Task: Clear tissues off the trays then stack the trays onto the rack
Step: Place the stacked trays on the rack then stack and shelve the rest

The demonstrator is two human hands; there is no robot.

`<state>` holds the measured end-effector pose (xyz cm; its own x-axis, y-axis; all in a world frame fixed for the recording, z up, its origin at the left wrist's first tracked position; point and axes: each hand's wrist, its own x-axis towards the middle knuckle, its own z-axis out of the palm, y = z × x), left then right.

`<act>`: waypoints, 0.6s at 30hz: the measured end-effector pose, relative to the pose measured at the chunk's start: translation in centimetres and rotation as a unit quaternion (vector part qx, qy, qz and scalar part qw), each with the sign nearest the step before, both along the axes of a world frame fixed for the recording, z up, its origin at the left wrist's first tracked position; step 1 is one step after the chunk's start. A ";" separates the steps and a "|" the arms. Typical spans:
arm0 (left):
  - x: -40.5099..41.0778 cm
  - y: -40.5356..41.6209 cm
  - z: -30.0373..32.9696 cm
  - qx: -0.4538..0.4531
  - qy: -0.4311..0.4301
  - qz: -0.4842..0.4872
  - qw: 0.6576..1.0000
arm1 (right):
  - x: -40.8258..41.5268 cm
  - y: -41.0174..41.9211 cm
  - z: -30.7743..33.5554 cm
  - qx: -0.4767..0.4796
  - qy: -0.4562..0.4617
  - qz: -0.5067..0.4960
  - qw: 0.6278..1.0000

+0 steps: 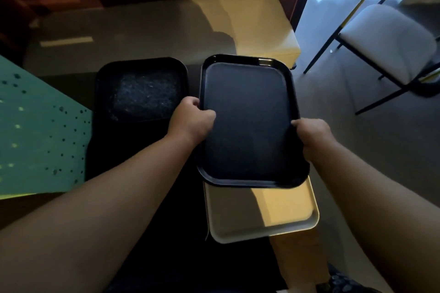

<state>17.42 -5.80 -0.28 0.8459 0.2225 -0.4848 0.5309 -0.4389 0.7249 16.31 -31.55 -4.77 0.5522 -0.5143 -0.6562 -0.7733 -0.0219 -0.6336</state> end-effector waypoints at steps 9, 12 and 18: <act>-10.2 10.7 1.2 0.040 0.008 0.152 0.988 | -10.7 10.1 2.7 0.153 -0.021 0.053 0.987; -13.3 14.0 0.4 0.072 0.037 0.181 0.980 | -12.3 14.3 1.1 0.143 -0.016 0.111 0.983; -16.6 18.1 -1.3 0.082 0.063 0.221 0.970 | -14.4 18.9 -0.5 0.114 -0.001 0.146 0.983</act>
